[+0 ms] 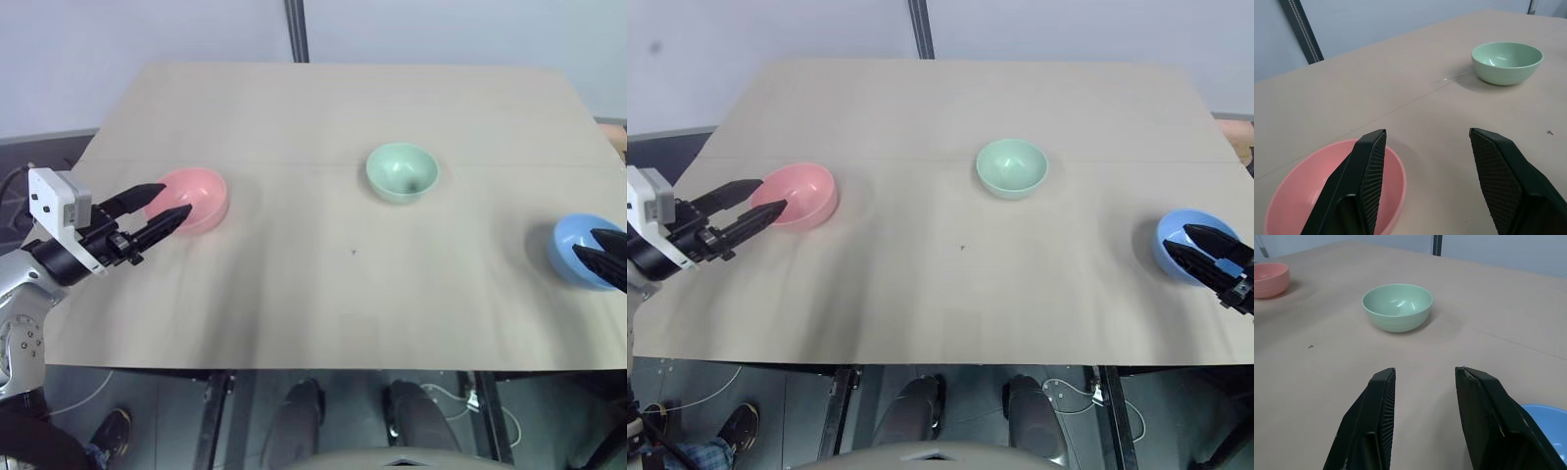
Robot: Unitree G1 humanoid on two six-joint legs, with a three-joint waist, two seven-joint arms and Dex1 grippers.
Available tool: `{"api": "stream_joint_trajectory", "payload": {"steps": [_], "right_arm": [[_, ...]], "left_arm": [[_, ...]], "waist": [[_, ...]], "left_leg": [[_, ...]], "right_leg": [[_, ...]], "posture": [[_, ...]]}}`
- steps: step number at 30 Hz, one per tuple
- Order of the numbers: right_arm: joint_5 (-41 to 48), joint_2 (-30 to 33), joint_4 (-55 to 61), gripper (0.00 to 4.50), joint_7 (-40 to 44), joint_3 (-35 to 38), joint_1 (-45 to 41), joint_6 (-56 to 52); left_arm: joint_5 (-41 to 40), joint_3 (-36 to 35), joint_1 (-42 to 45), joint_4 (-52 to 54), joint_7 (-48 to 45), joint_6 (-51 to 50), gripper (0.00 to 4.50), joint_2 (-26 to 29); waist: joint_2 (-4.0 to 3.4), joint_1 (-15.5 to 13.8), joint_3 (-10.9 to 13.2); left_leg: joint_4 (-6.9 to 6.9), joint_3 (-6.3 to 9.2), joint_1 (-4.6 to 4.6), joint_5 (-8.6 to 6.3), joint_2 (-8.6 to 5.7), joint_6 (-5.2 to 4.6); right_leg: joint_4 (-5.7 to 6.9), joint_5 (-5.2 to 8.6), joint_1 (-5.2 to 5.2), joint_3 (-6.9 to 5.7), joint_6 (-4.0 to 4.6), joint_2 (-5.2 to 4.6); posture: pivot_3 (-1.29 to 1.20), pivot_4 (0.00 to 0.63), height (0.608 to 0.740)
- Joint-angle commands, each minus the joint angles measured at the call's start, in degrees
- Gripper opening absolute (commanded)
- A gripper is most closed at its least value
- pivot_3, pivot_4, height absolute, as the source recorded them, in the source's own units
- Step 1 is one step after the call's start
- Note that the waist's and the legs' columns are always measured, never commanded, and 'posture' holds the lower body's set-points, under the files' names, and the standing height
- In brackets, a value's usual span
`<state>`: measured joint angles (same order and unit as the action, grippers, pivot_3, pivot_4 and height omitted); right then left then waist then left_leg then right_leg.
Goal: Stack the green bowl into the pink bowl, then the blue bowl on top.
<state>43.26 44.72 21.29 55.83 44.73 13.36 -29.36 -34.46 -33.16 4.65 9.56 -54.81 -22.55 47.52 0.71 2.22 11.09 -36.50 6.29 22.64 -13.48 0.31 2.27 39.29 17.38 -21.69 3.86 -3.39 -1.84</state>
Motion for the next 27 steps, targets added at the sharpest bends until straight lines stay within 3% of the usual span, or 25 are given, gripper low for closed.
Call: {"api": "stream_joint_trajectory", "payload": {"steps": [1,27], "right_arm": [[0.74,0.18,-0.08,2.02,0.6,0.68,-0.03,1.42],[1.04,0.35,-1.68,2.02,1.97,0.68,0.84,2.38]], "left_arm": [[-0.55,-0.18,0.78,1.61,0.22,1.74,2.89,-0.04],[-0.35,1.45,1.2,0.63,0.02,2.85,2.89,-0.03]], "waist": [[0.0,0.0,0.0],[0.0,0.0,0.0]], "left_leg": [[0.0,0.0,0.0,0.0,0.0,0.0],[-0.07,-0.01,-0.03,0.0,-0.01,0.0]], "right_leg": [[0.0,0.0,0.0,0.0,0.0,0.0],[0.12,0.0,0.0,0.02,0.0,0.01]], "posture": [[0.0,0.15,0.74],[0.0,0.15,0.74]]}}
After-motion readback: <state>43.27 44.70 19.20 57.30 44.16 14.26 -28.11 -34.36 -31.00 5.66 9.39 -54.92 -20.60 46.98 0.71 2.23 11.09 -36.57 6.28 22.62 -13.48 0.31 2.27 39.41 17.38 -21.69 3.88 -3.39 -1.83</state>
